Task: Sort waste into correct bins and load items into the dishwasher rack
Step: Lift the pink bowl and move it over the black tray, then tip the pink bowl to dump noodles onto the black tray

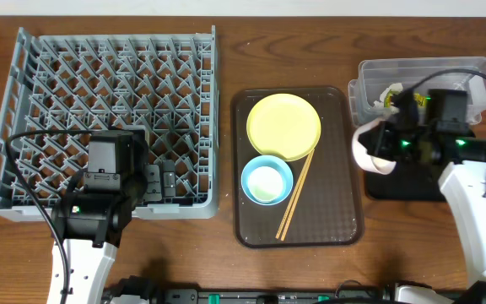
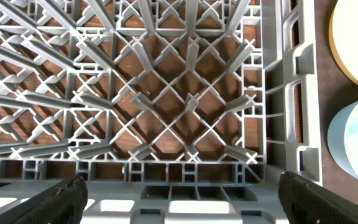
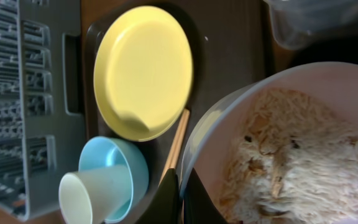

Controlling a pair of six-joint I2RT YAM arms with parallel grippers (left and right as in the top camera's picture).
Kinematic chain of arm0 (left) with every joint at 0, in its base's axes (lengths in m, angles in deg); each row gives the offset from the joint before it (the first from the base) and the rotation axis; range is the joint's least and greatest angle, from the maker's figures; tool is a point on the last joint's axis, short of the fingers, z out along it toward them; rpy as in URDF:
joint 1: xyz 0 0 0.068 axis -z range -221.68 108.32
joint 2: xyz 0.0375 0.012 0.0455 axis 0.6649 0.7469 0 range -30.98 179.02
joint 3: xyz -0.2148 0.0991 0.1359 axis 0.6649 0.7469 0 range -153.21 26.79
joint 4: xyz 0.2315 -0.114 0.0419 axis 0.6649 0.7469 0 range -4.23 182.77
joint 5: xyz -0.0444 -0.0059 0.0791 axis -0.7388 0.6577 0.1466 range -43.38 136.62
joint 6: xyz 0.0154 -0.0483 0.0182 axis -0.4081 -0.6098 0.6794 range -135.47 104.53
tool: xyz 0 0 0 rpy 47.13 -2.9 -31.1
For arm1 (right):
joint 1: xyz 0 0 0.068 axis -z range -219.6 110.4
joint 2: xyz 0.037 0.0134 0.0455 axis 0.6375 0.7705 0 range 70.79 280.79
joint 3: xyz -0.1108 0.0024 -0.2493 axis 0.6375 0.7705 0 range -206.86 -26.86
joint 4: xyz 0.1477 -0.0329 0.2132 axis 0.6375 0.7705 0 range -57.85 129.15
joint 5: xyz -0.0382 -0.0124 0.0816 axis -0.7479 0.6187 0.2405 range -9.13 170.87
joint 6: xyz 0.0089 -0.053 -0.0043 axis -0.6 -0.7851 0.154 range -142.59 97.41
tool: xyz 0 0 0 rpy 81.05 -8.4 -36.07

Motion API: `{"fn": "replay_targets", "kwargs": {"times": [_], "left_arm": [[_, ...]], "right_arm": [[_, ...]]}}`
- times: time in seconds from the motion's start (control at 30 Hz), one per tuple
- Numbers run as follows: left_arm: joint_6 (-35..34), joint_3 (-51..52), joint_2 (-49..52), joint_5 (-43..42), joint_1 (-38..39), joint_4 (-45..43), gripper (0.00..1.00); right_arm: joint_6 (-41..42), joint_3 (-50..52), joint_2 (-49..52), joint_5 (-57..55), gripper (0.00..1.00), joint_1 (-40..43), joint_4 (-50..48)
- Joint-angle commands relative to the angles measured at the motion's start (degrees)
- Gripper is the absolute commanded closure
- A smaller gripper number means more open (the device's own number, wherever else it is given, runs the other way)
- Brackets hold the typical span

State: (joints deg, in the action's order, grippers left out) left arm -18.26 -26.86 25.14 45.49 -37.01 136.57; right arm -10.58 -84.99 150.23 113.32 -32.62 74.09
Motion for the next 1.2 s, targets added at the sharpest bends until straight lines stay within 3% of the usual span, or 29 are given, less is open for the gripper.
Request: {"fn": "replay_targets", "kwargs": {"times": [0.0, 0.27, 0.57, 0.83, 1.17], "left_arm": [[-0.1, -1.0, 0.0, 0.1, 0.2, 0.1, 0.00], [-0.1, -1.0, 0.0, 0.1, 0.2, 0.1, 0.00], [-0.1, -1.0, 0.0, 0.1, 0.2, 0.1, 0.00], [-0.1, -1.0, 0.0, 0.1, 0.2, 0.1, 0.00], [-0.1, -1.0, 0.0, 0.1, 0.2, 0.1, 0.00]], "right_arm": [[-6.1, -0.9, -0.5, 7.7, 0.99, 4.2, 2.2], [-13.8, -0.9, 2.3, 17.3, 0.99, 13.9, 6.3], [-21.3, -0.9, 12.4, 31.0, 0.99, 20.8, 7.4], [-22.0, -0.9, 20.9, 40.3, 0.99, 25.7, 5.4], [-21.8, -0.9, 24.7, 48.8, 0.99, 33.2, 3.7]]}}
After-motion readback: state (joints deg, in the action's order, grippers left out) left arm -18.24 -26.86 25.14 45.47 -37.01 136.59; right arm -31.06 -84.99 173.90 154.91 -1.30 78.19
